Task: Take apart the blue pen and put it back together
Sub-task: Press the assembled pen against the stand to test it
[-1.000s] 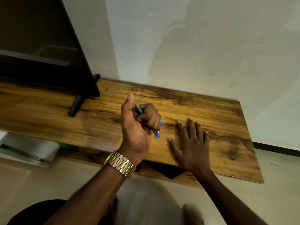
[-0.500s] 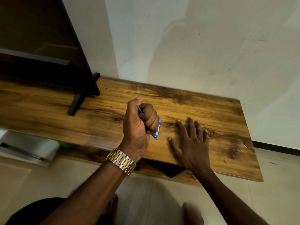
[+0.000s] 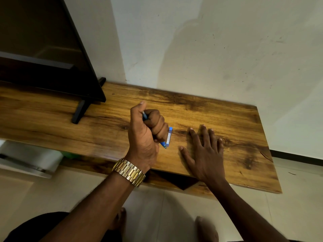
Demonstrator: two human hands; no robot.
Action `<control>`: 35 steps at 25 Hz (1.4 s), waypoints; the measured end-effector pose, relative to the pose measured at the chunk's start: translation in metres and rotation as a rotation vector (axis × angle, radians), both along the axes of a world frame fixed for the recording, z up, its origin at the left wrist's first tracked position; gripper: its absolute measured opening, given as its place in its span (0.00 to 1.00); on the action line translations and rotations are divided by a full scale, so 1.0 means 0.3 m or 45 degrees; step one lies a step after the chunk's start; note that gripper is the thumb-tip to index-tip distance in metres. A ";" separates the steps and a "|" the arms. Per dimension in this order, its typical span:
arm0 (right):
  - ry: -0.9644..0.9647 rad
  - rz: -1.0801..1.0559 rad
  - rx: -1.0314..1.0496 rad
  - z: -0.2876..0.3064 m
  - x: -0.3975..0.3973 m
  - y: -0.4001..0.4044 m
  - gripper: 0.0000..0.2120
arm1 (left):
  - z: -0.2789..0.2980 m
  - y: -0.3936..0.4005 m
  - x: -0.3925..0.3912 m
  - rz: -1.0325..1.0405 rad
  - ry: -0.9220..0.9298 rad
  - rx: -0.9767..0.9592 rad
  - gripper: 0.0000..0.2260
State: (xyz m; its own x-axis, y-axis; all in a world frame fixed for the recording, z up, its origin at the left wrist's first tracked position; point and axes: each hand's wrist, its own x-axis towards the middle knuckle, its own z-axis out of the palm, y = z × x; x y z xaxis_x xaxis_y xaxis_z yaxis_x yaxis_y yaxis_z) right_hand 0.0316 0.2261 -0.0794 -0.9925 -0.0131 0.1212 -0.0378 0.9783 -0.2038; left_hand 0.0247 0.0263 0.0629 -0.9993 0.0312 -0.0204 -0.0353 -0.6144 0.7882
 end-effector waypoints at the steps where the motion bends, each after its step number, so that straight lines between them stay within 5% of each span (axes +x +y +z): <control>1: -0.005 0.000 -0.002 0.002 0.000 0.000 0.40 | 0.001 -0.002 -0.001 -0.002 -0.003 0.004 0.26; 14: -0.060 0.018 -0.028 0.027 0.004 -0.003 0.39 | 0.008 -0.011 -0.006 -0.020 -0.056 0.191 0.26; 35: -0.109 0.019 -0.021 0.050 0.008 -0.008 0.40 | -0.004 -0.022 -0.011 0.009 -0.023 0.151 0.25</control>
